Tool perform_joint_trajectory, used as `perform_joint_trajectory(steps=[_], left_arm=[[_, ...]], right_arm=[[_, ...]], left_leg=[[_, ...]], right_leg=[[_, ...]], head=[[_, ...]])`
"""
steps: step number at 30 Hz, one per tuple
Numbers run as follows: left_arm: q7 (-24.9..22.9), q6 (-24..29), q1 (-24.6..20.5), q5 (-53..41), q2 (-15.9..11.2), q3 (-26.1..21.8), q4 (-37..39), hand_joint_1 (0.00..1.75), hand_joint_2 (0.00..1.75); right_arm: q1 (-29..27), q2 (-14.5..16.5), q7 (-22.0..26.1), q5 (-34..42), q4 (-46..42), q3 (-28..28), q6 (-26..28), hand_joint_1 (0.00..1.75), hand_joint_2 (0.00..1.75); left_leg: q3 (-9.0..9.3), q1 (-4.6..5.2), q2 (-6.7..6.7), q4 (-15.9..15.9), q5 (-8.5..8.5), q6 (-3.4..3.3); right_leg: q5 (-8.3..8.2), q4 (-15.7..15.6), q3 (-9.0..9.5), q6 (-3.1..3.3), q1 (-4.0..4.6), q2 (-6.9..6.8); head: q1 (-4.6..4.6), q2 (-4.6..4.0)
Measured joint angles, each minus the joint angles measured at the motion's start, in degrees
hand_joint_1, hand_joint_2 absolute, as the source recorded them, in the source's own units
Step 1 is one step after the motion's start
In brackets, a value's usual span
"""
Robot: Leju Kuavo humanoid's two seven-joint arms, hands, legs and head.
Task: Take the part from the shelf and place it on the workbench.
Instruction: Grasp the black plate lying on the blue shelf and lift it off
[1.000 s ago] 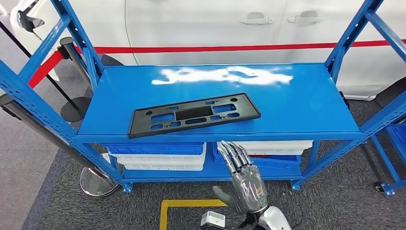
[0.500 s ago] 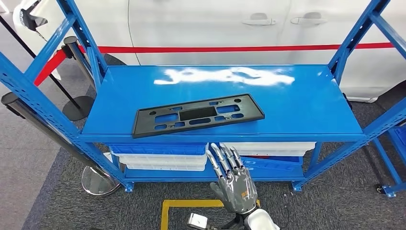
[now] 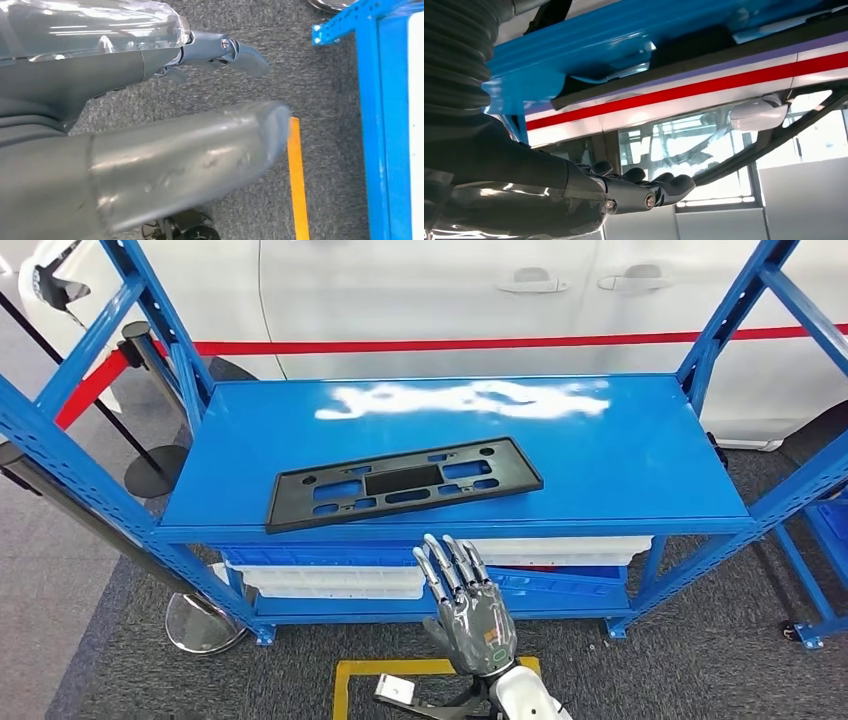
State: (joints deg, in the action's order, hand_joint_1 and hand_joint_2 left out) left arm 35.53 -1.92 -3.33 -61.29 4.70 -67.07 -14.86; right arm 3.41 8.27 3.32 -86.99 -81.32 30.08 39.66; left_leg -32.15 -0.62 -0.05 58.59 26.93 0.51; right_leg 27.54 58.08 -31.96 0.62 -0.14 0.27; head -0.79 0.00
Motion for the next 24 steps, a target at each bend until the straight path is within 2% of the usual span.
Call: perform_joint_trajectory(steps=[2, 4, 5, 7, 8, 9, 10, 12, 13, 14, 16, 18, 19, 20, 22, 23, 24], left_arm=[[0.01, -0.09, 0.04, -0.05, -0.03, -0.12, 0.0, 0.0, 0.0], [0.03, -0.18, -0.01, -0.11, -0.04, -0.14, 0.0, 0.0, 0.0], [0.04, -0.23, -0.06, -0.13, -0.04, -0.15, 0.0, 0.0, 0.0], [0.06, -0.31, -0.11, -0.19, -0.04, -0.16, 0.0, 0.0, 0.0], [0.06, -0.32, -0.09, -0.25, -0.04, -0.16, 0.0, 0.0, 0.0], [0.05, -0.33, -0.07, -0.33, -0.04, -0.16, 0.0, 0.0, 0.0], [0.05, -0.33, -0.06, -0.46, -0.04, -0.16, 0.0, 0.0, 0.0], [0.05, -0.33, -0.06, -0.78, -0.02, -0.16, 0.02, 0.0, 0.0], [0.05, -0.33, -0.09, -0.93, 0.01, -0.16, 0.04, 0.0, 0.0], [0.04, -0.33, -0.12, -1.03, 0.02, -0.16, 0.07, 0.0, 0.0], [0.02, -0.33, -0.16, -1.09, 0.02, -0.16, 0.11, 0.0, 0.0], [0.02, -0.33, -0.22, -1.09, -0.02, -0.16, 0.11, 0.0, 0.0], [0.02, -0.33, -0.26, -1.09, -0.03, -0.16, 0.13, 0.0, 0.0], [0.03, -0.33, -0.29, -1.09, -0.07, -0.16, 0.14, 0.0, 0.0], [0.02, -0.33, -0.23, -1.09, -0.16, -0.17, 0.15, 0.0, 0.0], [0.02, -0.33, -0.15, -1.1, -0.2, -0.17, 0.16, 0.0, 0.0], [0.01, -0.33, -0.06, -1.1, -0.22, -0.17, 0.16, 0.0, 0.0]], right_arm=[[0.45, 0.15, -0.19, -0.14, 0.54, 0.21, 0.01, 0.0, 1.75], [1.06, 0.32, -0.32, -0.19, 1.06, 0.35, 0.05, 0.0, 1.75], [1.36, 0.38, -0.39, -0.21, 1.33, 0.42, 0.07, 0.0, 1.75], [1.74, 0.41, -0.59, -0.22, 2.04, 0.57, 0.08, 0.0, 1.75], [1.85, 0.41, -0.69, -0.2, 2.49, 0.63, 0.08, 0.0, 1.75], [2.0, 0.42, -0.79, -0.13, 2.94, 0.68, 0.08, 0.0, 1.75], [2.26, 0.43, -0.89, -0.02, 3.37, 0.73, 0.07, 0.0, 1.75], [2.98, 0.46, -1.14, 0.22, 4.11, 0.83, 0.06, 0.0, 1.75], [3.36, 0.49, -1.26, 0.31, 4.46, 0.87, 0.04, 0.0, 1.75], [3.67, 0.51, -1.36, 0.35, 4.75, 0.91, 0.03, 0.0, 1.75], [4.05, 0.59, -1.49, 0.4, 5.26, 0.95, 0.01, 0.0, 1.75], [4.27, 0.74, -1.61, 0.43, 5.6, 0.96, 0.01, 0.0, 1.75], [4.4, 0.86, -1.65, 0.44, 5.76, 0.98, 0.01, 0.0, 1.75], [4.53, 0.98, -1.67, 0.44, 5.9, 1.02, 0.01, 0.0, 1.75], [4.66, 1.12, -1.68, 0.44, 6.24, 1.09, 0.0, 0.0, 1.75], [4.65, 1.13, -1.68, 0.44, 6.45, 1.11, 0.0, 0.0, 1.75], [4.63, 1.13, -1.68, 0.44, 6.66, 1.11, -0.01, 0.0, 1.75]], left_leg=[[0.06, 0.01, -0.02, -0.35, -0.15, -0.77], [0.42, -0.22, 0.01, -0.82, -0.32, -1.55], [0.6, -0.32, 0.04, -1.0, -0.32, -1.9], [0.77, -0.21, 0.08, -1.01, -0.09, -2.32], [0.89, -0.14, 0.06, -1.0, 0.06, -2.41], [1.08, -0.09, 0.01, -0.99, 0.25, -2.43], [1.39, -0.04, -0.07, -0.98, 0.48, -2.38], [2.2, 0.07, -0.2, -0.98, 1.12, -2.14], [2.48, 0.18, -0.24, -0.91, 1.47, -1.89], [2.6, 0.23, -0.25, -0.89, 1.74, -1.62], [2.68, 0.25, -0.21, -1.04, 2.1, -0.99], [2.94, 0.17, -0.09, -0.95, 2.61, -0.4], [2.61, 0.13, -0.06, 0.19, 3.28, -0.1], [1.58, 0.07, -0.05, 2.53, 4.44, 0.2], [-2.69, -0.15, -0.06, 10.34, 7.46, 0.8], [-4.93, -0.26, -0.05, 13.85, 8.31, 1.06], [-6.46, -0.36, -0.05, 15.67, 8.05, 1.26]], right_leg=[[0.08, -0.04, 0.0, -0.6, -0.07, 0.01], [1.33, 1.92, -0.81, -1.08, -0.11, -0.06], [2.74, 4.66, -2.18, -1.27, -0.14, -0.1], [5.84, 12.49, -6.57, -1.47, -0.2, -0.12], [6.41, 15.47, -8.5, -1.5, -0.22, -0.12], [5.84, 16.53, -9.53, -1.46, -0.22, -0.12], [4.03, 15.17, -9.33, -1.3, -0.2, -0.13], [-0.84, 7.77, -6.32, -0.61, -0.02, -0.14], [-2.38, 4.14, -4.68, -0.23, 0.15, -0.18], [-2.98, 1.8, -3.62, 0.06, 0.33, -0.22], [-2.49, 0.45, -3.05, 0.42, 0.56, -0.19], [-2.32, -0.2, -2.52, 0.81, 0.27, -0.08], [-2.24, -0.57, -2.09, 1.06, 0.1, -0.08], [-2.1, -0.87, -1.63, 1.32, -0.07, -0.12], [-1.53, -0.96, -0.94, 1.67, -0.07, -0.19], [-1.19, -0.95, -0.59, 1.72, -0.06, -0.18], [-0.84, -0.93, -0.17, 1.69, -0.07, -0.14]], head=[[0.02, 0.0], [0.16, 0.0], [0.25, 0.0], [0.39, 0.0], [0.38, 0.0], [0.39, 0.0], [0.39, 0.0], [0.39, -0.01], [0.38, -0.01], [0.39, -0.01], [0.4, 0.0], [0.39, 0.0], [0.33, 0.0], [0.25, 0.0], [0.12, 0.0], [0.11, -0.01], [0.1, 0.0]])
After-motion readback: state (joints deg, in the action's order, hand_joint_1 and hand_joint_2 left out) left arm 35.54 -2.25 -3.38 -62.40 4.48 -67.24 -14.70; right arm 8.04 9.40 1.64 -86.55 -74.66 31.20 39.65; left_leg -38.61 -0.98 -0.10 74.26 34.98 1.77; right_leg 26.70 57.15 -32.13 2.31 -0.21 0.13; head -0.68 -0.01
